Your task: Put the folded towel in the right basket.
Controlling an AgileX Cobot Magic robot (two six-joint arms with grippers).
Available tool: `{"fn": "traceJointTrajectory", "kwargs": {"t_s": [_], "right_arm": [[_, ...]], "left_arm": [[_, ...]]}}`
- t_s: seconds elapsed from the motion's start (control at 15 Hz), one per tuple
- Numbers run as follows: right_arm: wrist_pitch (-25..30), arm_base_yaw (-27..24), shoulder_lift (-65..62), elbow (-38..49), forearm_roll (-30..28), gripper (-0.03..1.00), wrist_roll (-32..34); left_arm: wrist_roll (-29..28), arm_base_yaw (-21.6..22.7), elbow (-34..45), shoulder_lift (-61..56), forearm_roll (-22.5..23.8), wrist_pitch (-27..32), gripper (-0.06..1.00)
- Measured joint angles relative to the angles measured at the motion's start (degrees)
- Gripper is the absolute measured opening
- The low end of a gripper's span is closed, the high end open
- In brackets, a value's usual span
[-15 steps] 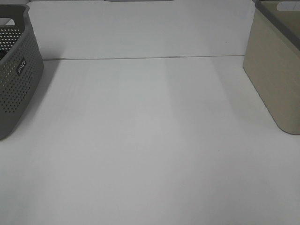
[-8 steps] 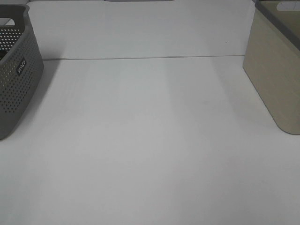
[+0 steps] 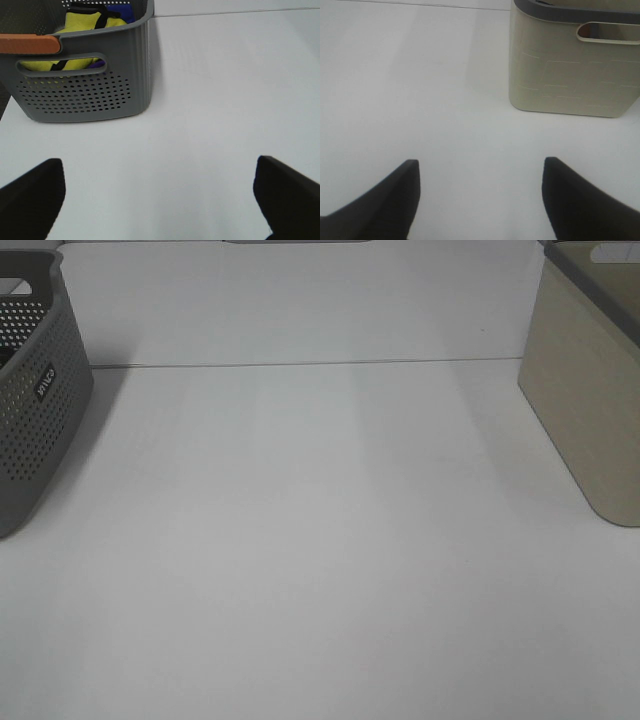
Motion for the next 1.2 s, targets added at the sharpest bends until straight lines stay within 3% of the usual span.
{"fn": "traceJointTrajectory", "kwargs": {"t_s": [1.2], "right_arm": [[-0.29,0.0,-0.06,0.0,-2.58,0.66,3.04]], "left_arm": [[0.0,0.0,0.0,0.0,0.0,0.0,0.97]]}}
